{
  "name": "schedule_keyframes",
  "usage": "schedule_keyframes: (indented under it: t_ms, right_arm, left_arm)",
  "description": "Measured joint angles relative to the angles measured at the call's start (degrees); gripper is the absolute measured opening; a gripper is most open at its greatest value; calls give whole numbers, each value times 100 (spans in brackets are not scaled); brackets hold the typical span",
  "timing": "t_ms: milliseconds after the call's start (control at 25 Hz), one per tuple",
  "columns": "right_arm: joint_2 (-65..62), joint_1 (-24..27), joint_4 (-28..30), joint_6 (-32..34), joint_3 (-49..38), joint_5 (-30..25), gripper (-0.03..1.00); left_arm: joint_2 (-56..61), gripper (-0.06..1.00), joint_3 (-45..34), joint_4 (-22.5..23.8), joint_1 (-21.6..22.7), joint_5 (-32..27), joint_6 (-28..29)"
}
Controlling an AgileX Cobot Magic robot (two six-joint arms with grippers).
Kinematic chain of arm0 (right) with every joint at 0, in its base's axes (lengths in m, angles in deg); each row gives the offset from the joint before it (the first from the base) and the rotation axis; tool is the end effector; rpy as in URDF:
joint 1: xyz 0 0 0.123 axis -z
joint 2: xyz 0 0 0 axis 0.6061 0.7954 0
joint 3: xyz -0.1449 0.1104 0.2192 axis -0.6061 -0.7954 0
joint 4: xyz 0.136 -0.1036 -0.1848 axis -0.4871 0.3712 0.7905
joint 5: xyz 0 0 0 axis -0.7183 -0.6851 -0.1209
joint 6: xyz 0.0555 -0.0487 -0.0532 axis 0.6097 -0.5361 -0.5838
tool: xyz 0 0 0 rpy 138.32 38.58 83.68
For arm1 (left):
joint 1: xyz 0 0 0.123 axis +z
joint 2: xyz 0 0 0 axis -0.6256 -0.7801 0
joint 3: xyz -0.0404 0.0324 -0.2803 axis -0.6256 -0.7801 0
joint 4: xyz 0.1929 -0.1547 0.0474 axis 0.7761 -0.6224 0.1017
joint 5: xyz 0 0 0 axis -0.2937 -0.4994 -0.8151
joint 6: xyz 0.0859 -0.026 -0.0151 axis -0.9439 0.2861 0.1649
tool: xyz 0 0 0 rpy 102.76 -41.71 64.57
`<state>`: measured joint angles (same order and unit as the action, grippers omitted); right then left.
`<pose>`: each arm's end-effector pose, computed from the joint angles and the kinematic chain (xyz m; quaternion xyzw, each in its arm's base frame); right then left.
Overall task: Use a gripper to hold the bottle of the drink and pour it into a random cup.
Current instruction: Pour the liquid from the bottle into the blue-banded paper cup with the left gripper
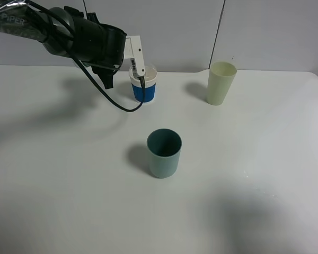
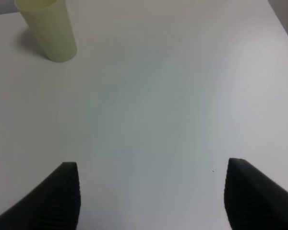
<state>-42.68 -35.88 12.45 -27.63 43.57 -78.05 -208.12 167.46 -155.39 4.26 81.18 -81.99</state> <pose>-0.0061 -0.0012 0.2774 0.0380 0.8530 0.0007 0.5205 0.3975 -0.1844 0.1796 0.4541 0.7208 0.4608 0.2487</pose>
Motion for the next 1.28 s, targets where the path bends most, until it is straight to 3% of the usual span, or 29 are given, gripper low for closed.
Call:
schedule_keyframes:
  t_ms: [400, 1280]
  right_arm:
    - [0, 0, 0, 0, 0, 0, 63]
    - [0, 0, 36, 0, 0, 0, 63]
  left_arm:
    - [0, 43, 0, 63, 0, 116, -43]
    - [0, 43, 0, 1030, 0, 289, -49]
